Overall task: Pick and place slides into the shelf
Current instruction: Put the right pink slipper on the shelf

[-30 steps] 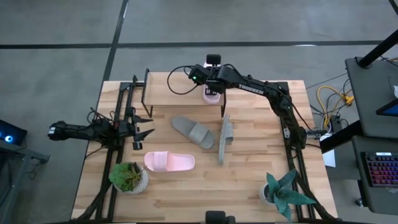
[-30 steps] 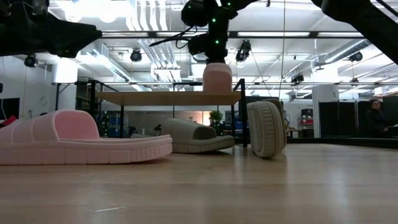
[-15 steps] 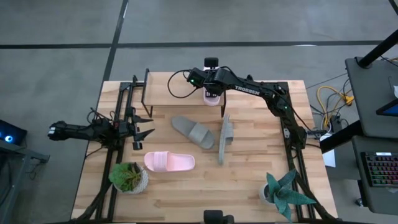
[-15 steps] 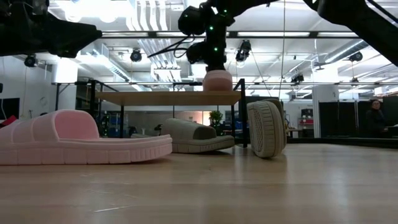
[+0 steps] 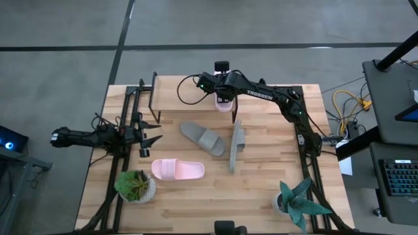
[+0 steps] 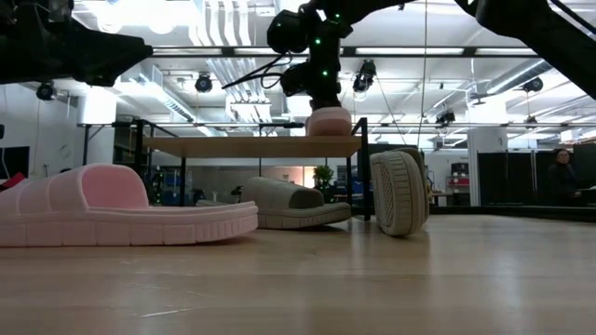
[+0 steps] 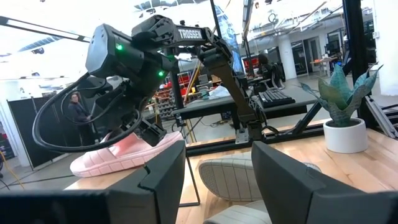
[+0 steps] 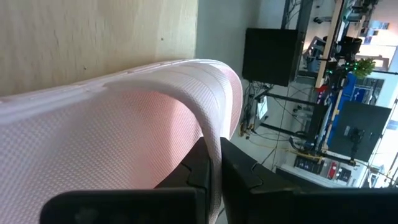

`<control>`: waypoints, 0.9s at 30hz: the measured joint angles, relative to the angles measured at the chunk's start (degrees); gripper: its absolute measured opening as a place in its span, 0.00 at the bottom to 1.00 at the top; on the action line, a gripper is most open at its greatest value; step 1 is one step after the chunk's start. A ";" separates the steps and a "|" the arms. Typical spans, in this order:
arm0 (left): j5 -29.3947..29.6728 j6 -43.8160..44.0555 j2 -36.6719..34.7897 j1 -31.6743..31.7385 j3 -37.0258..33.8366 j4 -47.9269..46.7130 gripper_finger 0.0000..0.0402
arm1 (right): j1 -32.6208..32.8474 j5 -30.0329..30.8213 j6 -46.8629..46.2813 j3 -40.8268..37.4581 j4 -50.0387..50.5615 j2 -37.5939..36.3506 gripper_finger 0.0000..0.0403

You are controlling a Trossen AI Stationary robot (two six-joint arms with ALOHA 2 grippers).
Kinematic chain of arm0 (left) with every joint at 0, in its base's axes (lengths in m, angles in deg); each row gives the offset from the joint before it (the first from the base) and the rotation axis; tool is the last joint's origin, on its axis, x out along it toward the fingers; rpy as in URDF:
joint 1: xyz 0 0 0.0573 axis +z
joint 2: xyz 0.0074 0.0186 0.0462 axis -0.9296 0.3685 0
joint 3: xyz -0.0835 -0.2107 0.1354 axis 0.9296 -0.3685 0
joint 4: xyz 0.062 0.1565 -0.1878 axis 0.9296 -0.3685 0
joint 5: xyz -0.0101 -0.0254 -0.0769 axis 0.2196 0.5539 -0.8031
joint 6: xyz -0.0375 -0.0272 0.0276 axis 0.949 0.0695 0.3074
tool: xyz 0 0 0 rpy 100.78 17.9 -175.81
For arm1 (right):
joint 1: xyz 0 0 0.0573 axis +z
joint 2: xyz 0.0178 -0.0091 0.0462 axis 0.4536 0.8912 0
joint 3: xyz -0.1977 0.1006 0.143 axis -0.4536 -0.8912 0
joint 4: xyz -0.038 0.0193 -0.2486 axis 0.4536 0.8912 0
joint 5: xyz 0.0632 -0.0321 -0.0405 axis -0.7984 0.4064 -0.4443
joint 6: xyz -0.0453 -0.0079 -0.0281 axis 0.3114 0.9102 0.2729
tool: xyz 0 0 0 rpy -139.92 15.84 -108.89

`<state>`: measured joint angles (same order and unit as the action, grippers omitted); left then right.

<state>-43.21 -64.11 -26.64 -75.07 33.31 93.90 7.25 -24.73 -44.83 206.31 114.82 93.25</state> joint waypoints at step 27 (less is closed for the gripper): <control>0.00 -0.01 0.00 -0.01 -0.02 -0.02 0.43 | 0.05 -1.14 -1.09 -0.04 2.23 -0.08 0.33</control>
<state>-43.21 -64.12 -26.64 -75.09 33.29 93.87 7.30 -25.87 -45.92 206.26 117.05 93.17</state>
